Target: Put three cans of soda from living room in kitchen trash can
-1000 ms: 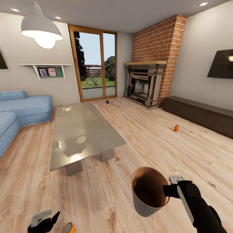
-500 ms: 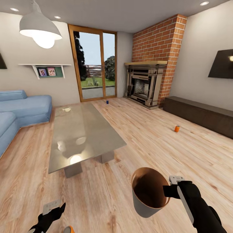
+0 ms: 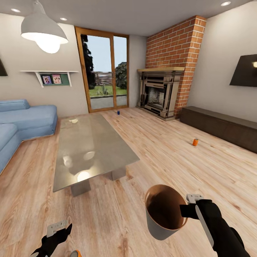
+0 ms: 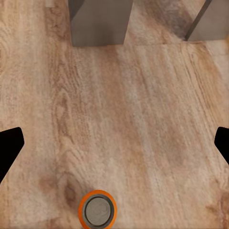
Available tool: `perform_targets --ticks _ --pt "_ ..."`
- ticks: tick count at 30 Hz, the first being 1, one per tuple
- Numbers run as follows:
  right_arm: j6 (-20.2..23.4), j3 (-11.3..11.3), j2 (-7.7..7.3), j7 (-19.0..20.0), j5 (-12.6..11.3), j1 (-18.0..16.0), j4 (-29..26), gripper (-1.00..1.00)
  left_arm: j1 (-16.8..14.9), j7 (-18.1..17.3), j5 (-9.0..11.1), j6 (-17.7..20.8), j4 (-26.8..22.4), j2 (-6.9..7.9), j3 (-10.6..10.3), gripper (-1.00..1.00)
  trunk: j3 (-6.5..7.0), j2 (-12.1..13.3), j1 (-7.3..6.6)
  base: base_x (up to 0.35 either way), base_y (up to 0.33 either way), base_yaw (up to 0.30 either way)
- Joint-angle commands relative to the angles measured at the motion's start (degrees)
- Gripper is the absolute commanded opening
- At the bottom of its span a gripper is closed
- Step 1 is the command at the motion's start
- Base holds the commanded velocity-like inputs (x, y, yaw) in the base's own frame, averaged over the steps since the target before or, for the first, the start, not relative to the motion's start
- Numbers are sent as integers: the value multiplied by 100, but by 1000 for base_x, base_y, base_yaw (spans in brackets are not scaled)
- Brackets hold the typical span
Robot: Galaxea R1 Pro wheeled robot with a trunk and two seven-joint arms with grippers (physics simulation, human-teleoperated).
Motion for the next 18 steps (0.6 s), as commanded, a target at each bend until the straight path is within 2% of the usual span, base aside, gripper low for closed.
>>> perform_targets --ticks 1,18 --pt "2 1 0 26 -100 -2 -2 -100 0 0 1 0 0 0 2 100 1 0 0 0 0 0" --pt "4 1 0 26 -100 -2 -2 -100 0 0 2 -9 -8 4 5 100 -100 0 0 0 0 0"
